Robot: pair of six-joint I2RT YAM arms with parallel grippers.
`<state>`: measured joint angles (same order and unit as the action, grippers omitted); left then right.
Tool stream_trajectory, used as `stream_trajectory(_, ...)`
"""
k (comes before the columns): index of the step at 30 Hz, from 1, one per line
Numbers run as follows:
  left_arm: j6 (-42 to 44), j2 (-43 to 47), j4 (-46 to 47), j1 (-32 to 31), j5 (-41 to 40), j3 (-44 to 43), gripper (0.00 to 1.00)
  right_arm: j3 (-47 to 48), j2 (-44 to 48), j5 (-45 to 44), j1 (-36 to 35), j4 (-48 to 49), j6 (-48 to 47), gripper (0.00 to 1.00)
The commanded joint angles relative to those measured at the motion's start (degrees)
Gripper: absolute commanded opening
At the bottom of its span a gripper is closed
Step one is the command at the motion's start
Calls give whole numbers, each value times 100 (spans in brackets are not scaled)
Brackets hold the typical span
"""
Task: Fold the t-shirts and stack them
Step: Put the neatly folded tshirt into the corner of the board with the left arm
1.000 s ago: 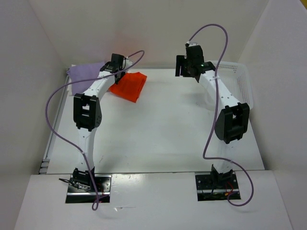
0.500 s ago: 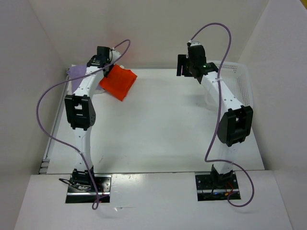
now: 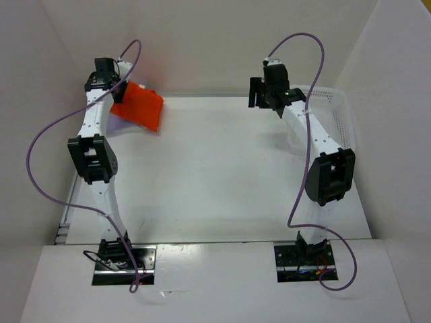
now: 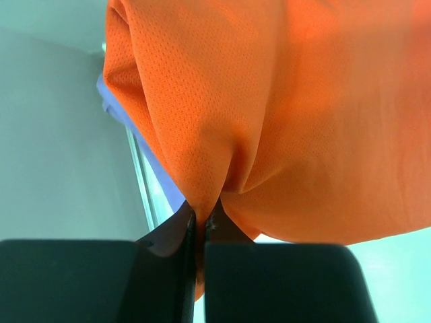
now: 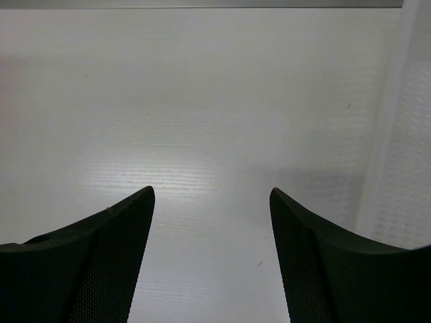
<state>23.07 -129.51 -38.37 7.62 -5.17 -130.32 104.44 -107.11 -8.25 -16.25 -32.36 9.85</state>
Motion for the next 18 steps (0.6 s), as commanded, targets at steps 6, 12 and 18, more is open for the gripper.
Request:
stream_trajectory(6, -347, -99, -319, 776, 815, -766, 0, 76, 173, -107, -45, 248, -115, 74)
stream_trajectory(12, -347, -610, -724, 1022, 1009, -1241, 0, 182, 120, -107, -45, 195, -115, 74)
stream_trajectory(18, -347, -944, -786, 1084, 1019, -1189, 24, 366, 67, -107, -45, 81, -115, 74)
